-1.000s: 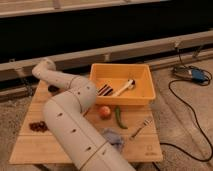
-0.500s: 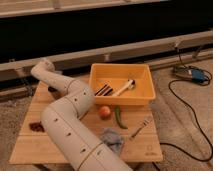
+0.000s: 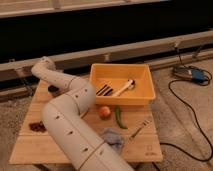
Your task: Place sponge in table surface
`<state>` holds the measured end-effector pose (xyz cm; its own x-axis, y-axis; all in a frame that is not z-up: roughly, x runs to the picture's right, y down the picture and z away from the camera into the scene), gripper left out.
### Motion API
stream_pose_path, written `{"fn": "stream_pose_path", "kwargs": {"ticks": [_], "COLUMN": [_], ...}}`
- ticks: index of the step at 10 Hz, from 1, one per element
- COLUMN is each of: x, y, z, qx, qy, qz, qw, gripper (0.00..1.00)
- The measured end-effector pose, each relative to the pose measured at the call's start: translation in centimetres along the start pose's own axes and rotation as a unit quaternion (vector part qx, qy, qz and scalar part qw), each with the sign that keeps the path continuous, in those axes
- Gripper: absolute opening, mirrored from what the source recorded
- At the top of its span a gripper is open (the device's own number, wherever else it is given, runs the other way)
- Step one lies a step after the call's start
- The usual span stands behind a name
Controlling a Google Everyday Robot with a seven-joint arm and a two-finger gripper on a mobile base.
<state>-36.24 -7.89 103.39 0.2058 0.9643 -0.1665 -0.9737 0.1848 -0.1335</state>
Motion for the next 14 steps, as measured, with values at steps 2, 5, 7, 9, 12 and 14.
{"fn": "stream_pose_path", "kwargs": {"ticks": [2, 5, 7, 9, 12, 14], "x": [-0.9, -2.5, -3.8, -4.7, -5.3, -4.4], "y": [-0.3, -1.1, -1.4, -1.6, -1.5, -1.1], "z": [-2.1, -6.7, -10.3, -15.1, -22.4, -26.7], "qx": [-0.007, -0.021, -0.031, -0.048, -0.075, -0.095], "qy": [-0.007, -0.023, -0.028, -0.027, -0.016, 0.001], "qz": [0.002, 0.006, 0.008, 0.005, 0.003, 0.003], "qw": [1.0, 0.9995, 0.9991, 0.9985, 0.997, 0.9954], "gripper": [0.0, 0.0, 0.0, 0.0, 0.0, 0.0]}}
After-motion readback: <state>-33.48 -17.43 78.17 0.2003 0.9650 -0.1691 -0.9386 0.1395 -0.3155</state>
